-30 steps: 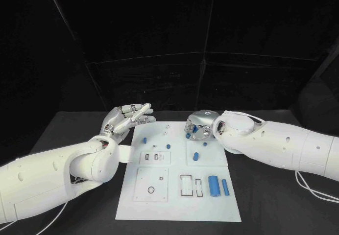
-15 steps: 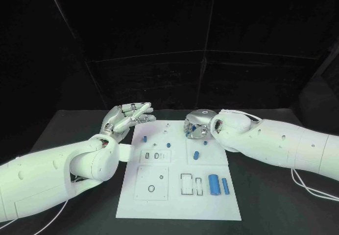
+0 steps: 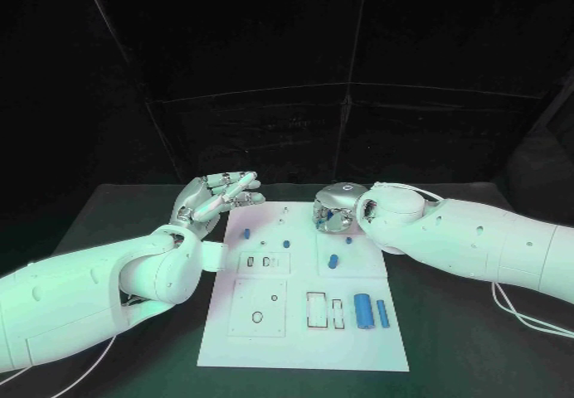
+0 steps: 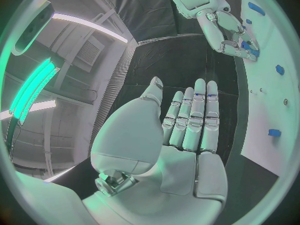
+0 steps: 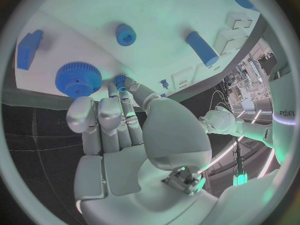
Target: Assemble the parts on the task board
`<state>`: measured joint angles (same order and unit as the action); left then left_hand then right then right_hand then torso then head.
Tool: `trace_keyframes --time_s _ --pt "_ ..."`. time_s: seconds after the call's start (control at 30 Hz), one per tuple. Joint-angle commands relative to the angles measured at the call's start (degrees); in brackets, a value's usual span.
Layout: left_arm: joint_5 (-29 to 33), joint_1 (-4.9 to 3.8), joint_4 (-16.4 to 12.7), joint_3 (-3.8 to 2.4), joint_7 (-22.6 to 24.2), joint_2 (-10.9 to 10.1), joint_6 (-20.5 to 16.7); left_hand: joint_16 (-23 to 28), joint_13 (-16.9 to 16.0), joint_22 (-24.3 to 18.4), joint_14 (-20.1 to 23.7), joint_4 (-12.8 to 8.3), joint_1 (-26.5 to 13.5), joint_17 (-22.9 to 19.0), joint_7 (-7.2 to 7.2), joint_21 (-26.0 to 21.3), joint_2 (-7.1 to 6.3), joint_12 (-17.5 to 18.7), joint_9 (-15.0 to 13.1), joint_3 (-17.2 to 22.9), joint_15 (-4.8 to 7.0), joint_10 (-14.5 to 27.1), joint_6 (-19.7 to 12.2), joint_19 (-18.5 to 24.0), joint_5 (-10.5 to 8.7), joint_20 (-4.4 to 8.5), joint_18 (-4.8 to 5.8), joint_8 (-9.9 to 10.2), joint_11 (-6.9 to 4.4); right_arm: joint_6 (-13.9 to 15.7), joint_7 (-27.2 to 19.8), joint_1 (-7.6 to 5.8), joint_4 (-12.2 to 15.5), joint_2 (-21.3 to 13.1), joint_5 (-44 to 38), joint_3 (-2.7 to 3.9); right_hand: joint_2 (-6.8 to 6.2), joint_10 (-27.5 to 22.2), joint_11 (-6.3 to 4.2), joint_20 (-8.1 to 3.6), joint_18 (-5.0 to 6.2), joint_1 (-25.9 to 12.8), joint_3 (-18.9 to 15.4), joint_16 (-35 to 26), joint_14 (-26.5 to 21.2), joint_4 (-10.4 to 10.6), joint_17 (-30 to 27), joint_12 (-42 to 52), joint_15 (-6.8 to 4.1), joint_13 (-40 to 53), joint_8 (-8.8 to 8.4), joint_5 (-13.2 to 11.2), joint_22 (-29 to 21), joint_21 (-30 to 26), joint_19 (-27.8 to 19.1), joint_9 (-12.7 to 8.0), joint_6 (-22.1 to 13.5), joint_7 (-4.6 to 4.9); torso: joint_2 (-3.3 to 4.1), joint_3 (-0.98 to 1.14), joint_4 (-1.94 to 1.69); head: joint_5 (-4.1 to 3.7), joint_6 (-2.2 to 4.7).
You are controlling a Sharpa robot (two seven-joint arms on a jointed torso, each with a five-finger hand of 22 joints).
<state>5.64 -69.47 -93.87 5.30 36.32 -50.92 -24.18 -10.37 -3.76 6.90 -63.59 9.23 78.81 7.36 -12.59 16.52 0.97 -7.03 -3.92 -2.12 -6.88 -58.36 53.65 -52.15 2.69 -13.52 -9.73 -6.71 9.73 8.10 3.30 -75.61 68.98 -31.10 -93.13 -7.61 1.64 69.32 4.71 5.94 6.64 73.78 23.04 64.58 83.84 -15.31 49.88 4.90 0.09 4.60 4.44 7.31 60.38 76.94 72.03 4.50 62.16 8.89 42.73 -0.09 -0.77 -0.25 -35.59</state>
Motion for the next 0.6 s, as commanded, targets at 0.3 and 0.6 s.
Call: trace_keyframes --time_s 0.3,0.6 --pt "-0.4 -0.10 -0.1 -0.05 0.2 -0.2 0.9 0.4 0.1 -0.1 -0.2 -0.4 0.6 0.1 -0.01 -0.1 0.33 0.4 0.1 0.1 -0.13 -0.1 0.5 -0.3 0.34 0.10 -0.80 0.4 -0.01 10.2 -0.6 0.03 1.6 -0.2 -0.8 0.11 0.00 1.8 -0.27 -0.15 -1.29 1.8 2.1 1.4 1.0 -0.7 0.9 0.8 -0.52 0.9 0.32 0.4 2.8 1.8 1.6 0.2 1.3 -0.03 -0.09 -0.06 -0.02 0.17 0.50" --pt "-0.4 -0.11 -0.3 -0.05 0.2 -0.1 1.1 0.4 0.1 -0.1 -0.2 -0.5 0.6 0.1 -0.01 -0.2 0.41 0.5 0.1 0.2 -0.13 0.0 0.5 -0.3 0.34 0.10 -0.80 0.5 0.00 14.0 -0.6 0.02 -2.7 3.7 -0.6 1.74 -0.40 1.5 -0.15 -0.13 -1.34 1.7 2.4 1.7 1.0 -0.7 1.1 0.5 -0.45 0.9 0.07 0.3 3.1 2.1 1.6 0.1 1.1 0.08 0.16 -0.02 -0.32 0.44 0.94"
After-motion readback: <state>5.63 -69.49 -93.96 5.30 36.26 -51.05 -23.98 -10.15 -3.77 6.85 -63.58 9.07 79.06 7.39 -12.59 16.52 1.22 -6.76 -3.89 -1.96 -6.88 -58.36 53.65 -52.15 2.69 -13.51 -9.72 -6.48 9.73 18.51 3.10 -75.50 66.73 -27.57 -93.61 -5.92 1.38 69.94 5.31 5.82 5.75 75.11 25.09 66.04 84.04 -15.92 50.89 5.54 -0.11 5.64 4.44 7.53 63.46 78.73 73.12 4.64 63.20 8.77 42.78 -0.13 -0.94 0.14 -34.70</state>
